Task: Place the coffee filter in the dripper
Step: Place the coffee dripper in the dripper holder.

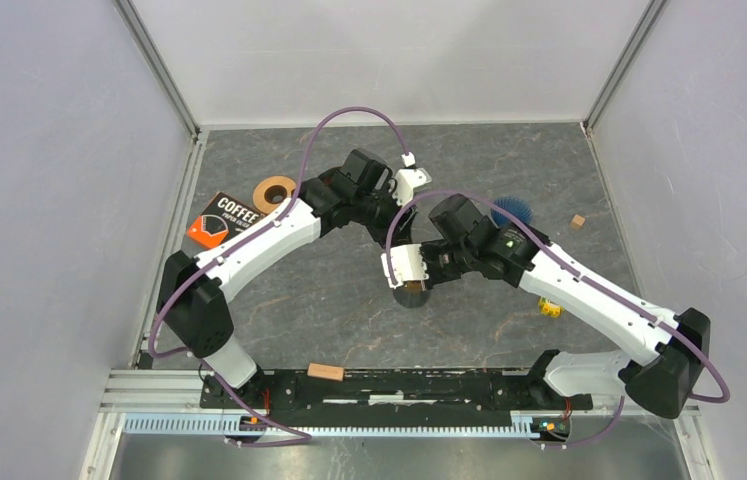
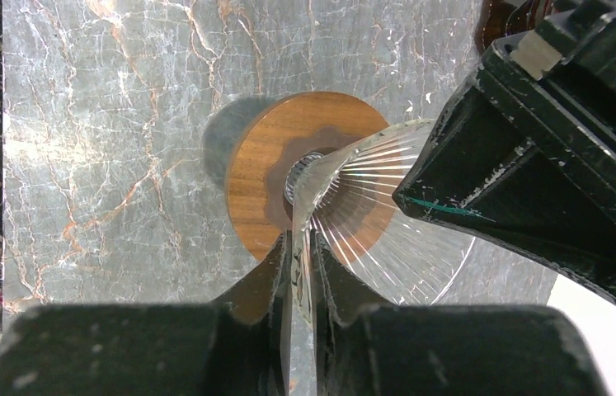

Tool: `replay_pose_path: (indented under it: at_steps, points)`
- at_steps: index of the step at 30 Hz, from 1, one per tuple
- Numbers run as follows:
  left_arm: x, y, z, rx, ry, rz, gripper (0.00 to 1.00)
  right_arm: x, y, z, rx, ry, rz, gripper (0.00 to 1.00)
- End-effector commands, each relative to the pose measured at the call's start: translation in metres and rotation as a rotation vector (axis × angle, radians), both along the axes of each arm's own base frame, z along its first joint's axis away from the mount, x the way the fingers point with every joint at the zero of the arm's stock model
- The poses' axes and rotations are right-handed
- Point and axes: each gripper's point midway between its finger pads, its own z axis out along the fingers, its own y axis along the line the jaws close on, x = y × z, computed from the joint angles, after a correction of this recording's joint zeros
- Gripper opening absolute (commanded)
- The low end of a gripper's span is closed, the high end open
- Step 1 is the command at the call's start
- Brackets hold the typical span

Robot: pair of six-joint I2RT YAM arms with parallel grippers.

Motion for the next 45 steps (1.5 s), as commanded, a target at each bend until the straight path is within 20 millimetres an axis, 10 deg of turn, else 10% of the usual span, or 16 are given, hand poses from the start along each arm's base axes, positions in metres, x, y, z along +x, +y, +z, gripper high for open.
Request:
replay_pose_path:
  at_steps: [1, 23, 33, 45]
  points:
    - [-0.007, 0.008, -0.001, 0.041, 0.022, -0.018, 0.47, 0.005, -0.010, 0.001, -0.010, -0.030, -0.039, 0.11]
    - [0.004, 0.002, 0.009, 0.026, 0.004, 0.023, 0.39, -0.006, -0.001, -0.014, -0.078, -0.034, 0.001, 0.01]
    - [-0.005, 0.005, -0.004, 0.031, 0.040, 0.013, 0.02, -0.013, -0.002, -0.025, -0.096, -0.018, 0.018, 0.00]
    - [-0.011, 0.002, -0.024, 0.061, 0.098, 0.004, 0.02, -0.014, -0.009, -0.033, -0.112, -0.026, 0.006, 0.00]
